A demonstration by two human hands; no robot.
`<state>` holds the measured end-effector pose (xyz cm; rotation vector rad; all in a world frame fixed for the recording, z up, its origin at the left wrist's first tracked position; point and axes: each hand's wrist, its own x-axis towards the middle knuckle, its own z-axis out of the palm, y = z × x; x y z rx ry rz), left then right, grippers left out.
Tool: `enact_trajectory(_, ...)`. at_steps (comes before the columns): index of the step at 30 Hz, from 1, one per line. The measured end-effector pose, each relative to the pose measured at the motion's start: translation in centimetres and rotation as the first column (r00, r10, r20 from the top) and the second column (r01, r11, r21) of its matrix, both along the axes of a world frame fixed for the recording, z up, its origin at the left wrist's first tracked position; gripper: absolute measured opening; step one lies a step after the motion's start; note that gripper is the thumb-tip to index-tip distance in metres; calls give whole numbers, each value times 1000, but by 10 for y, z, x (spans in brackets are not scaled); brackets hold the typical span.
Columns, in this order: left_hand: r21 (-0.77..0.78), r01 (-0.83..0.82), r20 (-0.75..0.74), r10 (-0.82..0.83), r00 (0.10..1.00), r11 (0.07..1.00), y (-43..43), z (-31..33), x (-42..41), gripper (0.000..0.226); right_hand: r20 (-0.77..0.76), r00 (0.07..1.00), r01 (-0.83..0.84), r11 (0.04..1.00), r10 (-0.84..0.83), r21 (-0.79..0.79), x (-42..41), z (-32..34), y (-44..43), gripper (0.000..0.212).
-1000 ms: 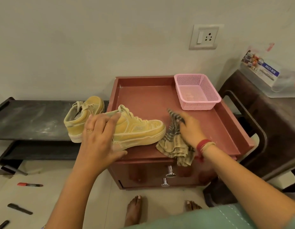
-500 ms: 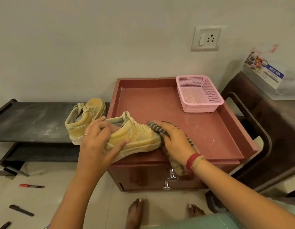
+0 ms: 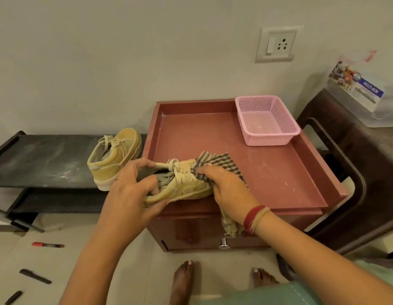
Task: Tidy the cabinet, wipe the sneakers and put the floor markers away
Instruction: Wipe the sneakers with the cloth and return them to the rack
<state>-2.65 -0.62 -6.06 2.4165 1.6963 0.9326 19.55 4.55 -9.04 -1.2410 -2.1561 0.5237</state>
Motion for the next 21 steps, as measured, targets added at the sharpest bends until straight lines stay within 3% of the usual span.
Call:
enact_trajectory(4, 55, -23, 59, 19, 998, 998, 4, -4, 1, 42, 190, 975, 121, 993, -116, -16, 9, -1, 17, 52)
enact_trajectory(8, 104, -51, 105, 40, 994, 993, 8, -7, 5, 47, 94, 995, 46, 995, -37, -88, -1, 6, 5, 51)
enact_trajectory(10, 87, -64, 132, 52, 990, 994, 7, -9, 5, 47, 138, 990, 25, 996, -12, -86, 6, 6, 4, 55)
enact_trajectory(14, 90, -128, 157, 113, 981, 988, 12, -11, 8, 44, 163, 976, 158, 983, -141, -94, 19, 4, 22, 50)
enact_trajectory(18, 151, -86, 156, 62, 986, 985, 11, -11, 8, 29, 77, 997, 9, 994, -1, -107, 0, 7, -4, 47)
enact_trajectory(21, 103, -83, 273, 52, 961, 991, 10, -11, 7, 42, 95, 993, 83, 991, -73, -107, 14, 3, 10, 44)
